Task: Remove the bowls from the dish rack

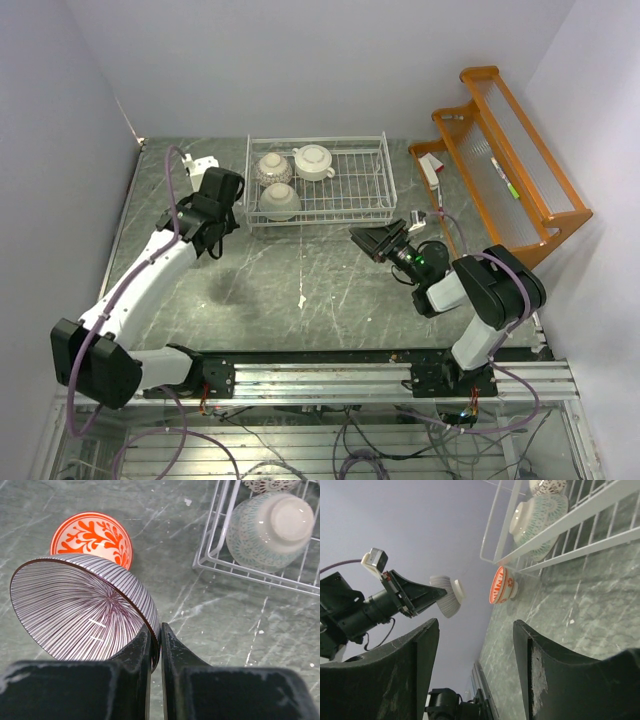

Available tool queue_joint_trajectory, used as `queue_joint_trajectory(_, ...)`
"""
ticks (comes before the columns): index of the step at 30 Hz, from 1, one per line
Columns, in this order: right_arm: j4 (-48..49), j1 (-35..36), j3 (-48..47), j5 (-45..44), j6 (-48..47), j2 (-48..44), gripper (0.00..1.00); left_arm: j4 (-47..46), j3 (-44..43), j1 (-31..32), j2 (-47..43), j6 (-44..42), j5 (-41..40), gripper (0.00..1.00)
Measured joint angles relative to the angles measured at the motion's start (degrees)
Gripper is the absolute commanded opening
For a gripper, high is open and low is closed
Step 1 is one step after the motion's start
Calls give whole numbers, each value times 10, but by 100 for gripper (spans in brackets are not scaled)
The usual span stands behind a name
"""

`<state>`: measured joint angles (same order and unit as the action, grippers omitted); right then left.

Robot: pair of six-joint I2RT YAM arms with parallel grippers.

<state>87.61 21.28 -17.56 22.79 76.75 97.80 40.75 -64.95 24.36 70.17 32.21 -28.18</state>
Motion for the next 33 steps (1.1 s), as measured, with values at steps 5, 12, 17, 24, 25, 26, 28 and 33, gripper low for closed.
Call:
queue_joint_trajectory(5, 0, -8, 0, 6, 0, 17, 60, 22, -50, -20, 62, -16, 0, 7)
queue_joint_trajectory(12, 0, -27, 0, 21, -1, 31, 59, 79, -137, -69, 159, -50, 1, 7)
queue_joint_trajectory(17, 0, -39, 0, 27, -3, 57, 58, 108, -206, -93, 205, -83, 7, 7)
queue_joint_trajectory(24, 0, -47, 0, 41, -6, 66, 57, 123, -214, -134, 255, -114, 56, 7)
queue_joint_trajectory(25, 0, -50, 0, 43, -7, 66, 57, 122, -211, -138, 260, -118, 66, 7)
queue_joint_trajectory(26, 0, -53, 0, 45, -7, 66, 57, 122, -208, -141, 264, -121, 76, 7)
queue_joint_trajectory(28, 0, -60, 2, 49, -7, 65, 57, 122, -200, -148, 270, -127, 103, 7)
queue_joint_trajectory(33, 0, -78, 12, 54, -7, 62, 57, 121, -194, -164, 290, -134, 144, 7)
